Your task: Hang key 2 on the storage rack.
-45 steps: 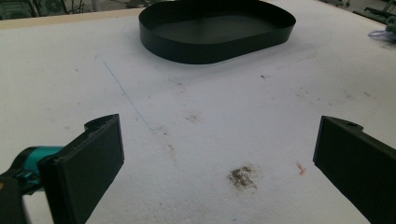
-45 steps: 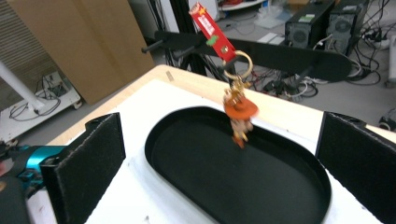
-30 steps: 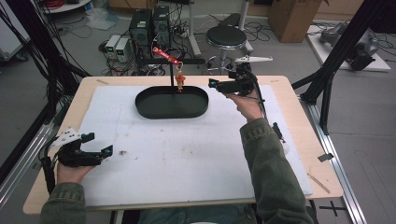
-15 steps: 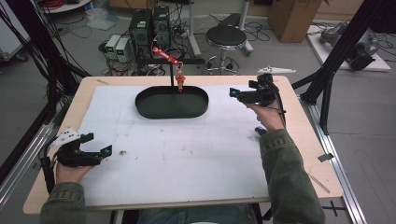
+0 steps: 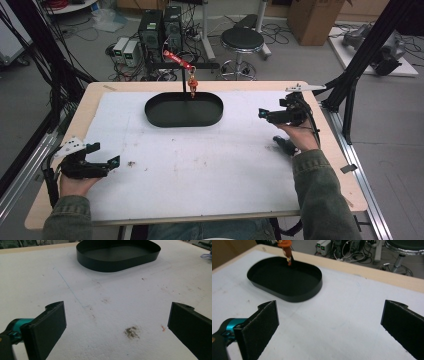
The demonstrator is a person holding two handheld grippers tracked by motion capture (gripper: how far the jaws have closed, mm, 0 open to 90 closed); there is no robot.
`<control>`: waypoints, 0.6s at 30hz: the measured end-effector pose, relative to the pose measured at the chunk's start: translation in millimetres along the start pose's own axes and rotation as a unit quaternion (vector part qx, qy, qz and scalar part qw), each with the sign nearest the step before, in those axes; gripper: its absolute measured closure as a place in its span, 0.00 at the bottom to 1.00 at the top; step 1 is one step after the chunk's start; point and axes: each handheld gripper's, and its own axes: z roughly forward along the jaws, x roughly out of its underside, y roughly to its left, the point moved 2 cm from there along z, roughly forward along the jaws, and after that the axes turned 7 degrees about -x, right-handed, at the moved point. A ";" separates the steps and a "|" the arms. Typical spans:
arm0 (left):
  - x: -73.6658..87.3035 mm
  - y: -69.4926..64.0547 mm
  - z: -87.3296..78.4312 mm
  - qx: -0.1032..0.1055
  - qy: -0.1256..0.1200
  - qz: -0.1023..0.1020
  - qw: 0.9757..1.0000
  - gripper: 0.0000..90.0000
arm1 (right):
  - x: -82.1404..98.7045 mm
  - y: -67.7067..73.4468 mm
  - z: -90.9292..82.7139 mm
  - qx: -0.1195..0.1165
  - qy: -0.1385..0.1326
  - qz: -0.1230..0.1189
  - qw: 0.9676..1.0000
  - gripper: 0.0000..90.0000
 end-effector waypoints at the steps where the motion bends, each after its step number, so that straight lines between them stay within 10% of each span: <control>1: 0.0 0.0 0.1 -0.001 -0.001 -0.001 1.000 0.03 | 3.3 -1.5 -1.3 0.003 0.003 -0.001 1.000 0.01; 18: 2.0 -1.7 -4.0 0.000 0.006 -0.004 1.000 0.03 | 60.3 -18.3 -32.0 0.047 0.060 0.014 0.997 0.01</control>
